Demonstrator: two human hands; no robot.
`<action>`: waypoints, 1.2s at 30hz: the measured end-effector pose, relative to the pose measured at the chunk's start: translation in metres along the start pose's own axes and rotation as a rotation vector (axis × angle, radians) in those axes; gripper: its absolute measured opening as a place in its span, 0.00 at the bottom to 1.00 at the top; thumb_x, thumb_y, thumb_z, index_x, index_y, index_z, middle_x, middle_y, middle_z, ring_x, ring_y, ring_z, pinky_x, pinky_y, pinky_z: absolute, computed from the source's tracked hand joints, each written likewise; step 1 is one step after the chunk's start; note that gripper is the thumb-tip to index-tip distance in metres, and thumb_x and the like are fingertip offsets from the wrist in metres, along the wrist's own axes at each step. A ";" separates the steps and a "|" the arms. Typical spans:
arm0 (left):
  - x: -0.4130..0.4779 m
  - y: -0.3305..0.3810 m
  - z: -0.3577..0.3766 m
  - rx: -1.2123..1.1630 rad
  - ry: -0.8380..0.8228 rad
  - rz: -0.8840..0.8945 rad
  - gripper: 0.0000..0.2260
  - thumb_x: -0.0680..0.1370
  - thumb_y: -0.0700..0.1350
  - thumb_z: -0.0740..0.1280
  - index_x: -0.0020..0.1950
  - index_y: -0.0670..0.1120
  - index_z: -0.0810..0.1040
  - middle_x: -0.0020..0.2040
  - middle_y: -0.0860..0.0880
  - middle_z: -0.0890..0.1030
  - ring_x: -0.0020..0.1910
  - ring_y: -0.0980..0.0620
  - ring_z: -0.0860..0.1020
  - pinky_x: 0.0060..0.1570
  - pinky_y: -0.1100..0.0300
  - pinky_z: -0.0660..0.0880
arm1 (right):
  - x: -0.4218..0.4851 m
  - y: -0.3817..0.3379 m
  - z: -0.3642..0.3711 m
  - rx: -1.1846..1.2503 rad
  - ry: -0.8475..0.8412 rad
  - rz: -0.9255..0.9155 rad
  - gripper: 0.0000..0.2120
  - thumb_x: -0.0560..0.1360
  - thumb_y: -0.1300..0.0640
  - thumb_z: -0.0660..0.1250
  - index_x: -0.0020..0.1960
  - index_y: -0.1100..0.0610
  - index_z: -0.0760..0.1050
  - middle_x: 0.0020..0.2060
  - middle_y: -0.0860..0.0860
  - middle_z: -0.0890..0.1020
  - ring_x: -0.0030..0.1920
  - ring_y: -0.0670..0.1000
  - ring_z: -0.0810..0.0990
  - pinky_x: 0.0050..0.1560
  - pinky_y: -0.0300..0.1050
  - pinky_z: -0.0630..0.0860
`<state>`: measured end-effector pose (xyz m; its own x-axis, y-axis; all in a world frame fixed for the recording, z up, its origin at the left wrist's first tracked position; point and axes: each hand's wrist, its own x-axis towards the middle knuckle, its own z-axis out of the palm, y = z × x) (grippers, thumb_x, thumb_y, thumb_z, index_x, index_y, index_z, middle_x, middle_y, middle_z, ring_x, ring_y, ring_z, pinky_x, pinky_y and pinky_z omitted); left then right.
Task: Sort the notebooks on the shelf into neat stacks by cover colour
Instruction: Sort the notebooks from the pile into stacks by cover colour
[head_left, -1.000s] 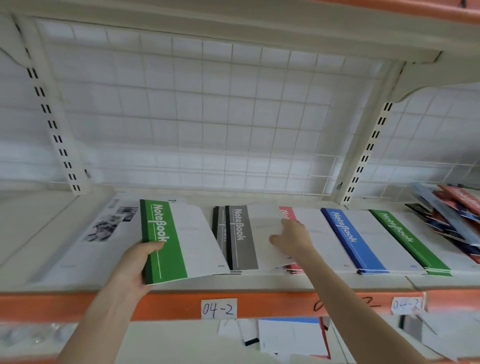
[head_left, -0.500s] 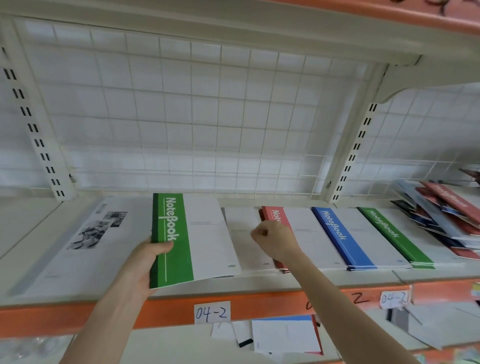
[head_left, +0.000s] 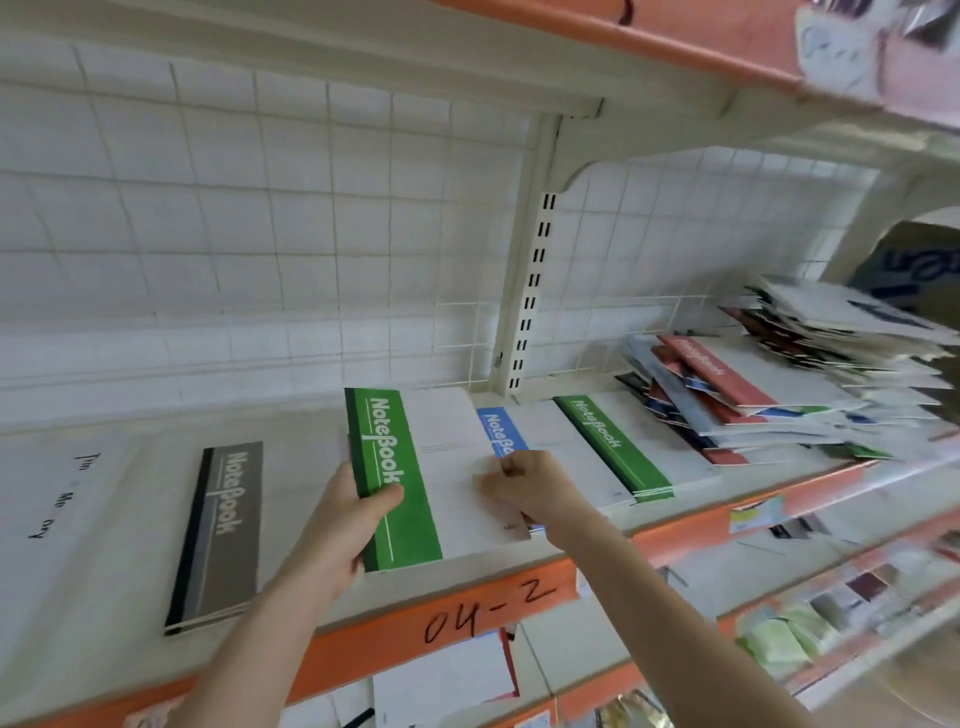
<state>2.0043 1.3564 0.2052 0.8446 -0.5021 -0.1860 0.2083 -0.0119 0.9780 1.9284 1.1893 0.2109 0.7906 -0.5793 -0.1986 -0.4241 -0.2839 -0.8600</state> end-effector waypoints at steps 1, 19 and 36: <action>0.005 -0.002 0.015 0.041 -0.007 0.025 0.13 0.78 0.34 0.63 0.59 0.47 0.71 0.46 0.52 0.78 0.43 0.54 0.77 0.38 0.58 0.73 | 0.002 0.007 -0.014 -0.017 0.037 0.003 0.09 0.73 0.61 0.68 0.36 0.57 0.70 0.28 0.50 0.71 0.26 0.46 0.70 0.23 0.33 0.66; 0.058 -0.007 0.230 0.356 -0.110 0.151 0.29 0.75 0.33 0.67 0.73 0.44 0.61 0.62 0.45 0.74 0.51 0.50 0.74 0.47 0.61 0.70 | 0.018 0.083 -0.207 -0.210 0.611 -0.261 0.11 0.75 0.64 0.63 0.55 0.61 0.78 0.42 0.52 0.80 0.43 0.52 0.77 0.44 0.42 0.71; 0.056 -0.044 0.280 1.564 -0.357 0.364 0.24 0.81 0.57 0.52 0.76 0.54 0.54 0.77 0.46 0.50 0.75 0.38 0.44 0.71 0.42 0.52 | 0.024 0.117 -0.231 -0.423 0.702 -0.287 0.12 0.76 0.63 0.62 0.58 0.62 0.76 0.52 0.56 0.79 0.52 0.56 0.76 0.50 0.44 0.71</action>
<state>1.9042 1.0868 0.1783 0.5388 -0.8330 -0.1258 -0.8209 -0.5527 0.1439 1.7955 0.9661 0.2140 0.4960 -0.7398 0.4547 -0.4890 -0.6707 -0.5577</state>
